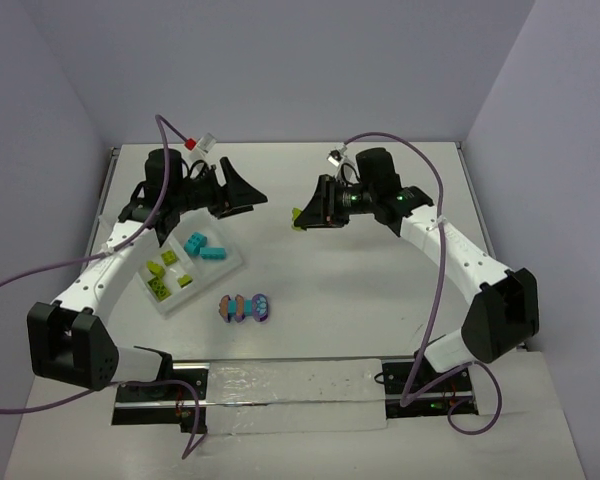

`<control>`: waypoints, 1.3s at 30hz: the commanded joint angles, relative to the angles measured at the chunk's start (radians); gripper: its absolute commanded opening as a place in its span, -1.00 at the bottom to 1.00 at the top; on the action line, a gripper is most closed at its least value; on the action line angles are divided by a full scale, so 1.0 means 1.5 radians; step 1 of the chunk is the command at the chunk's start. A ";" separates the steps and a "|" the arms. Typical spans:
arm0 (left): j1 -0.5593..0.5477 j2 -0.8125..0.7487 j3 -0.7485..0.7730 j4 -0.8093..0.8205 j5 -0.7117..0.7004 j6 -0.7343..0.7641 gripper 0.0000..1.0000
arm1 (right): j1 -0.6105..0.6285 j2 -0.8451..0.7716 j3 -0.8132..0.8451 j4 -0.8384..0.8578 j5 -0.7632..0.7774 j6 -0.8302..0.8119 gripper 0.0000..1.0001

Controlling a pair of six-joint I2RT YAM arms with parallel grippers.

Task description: Sort the legos into containers by color

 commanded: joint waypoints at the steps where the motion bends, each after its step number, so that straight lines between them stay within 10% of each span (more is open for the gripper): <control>1: -0.014 0.026 0.041 0.021 -0.001 -0.078 0.68 | 0.001 -0.055 0.005 -0.017 0.050 -0.045 -1.00; 7: -0.052 0.033 0.054 0.015 -0.012 -0.127 0.63 | 0.002 -0.067 0.012 -0.009 0.083 -0.037 -1.00; 21: -0.067 -0.010 0.014 0.035 -0.078 0.102 0.60 | -0.010 -0.015 0.055 -0.040 0.056 -0.017 -1.00; 28: -0.067 0.044 0.024 -0.091 -0.248 0.084 0.54 | -0.004 0.082 0.045 -0.169 0.257 -0.107 -1.00; 39: -0.068 0.060 0.034 -0.171 -0.357 0.048 0.71 | 0.053 0.187 -0.031 -0.027 0.329 -0.050 -0.86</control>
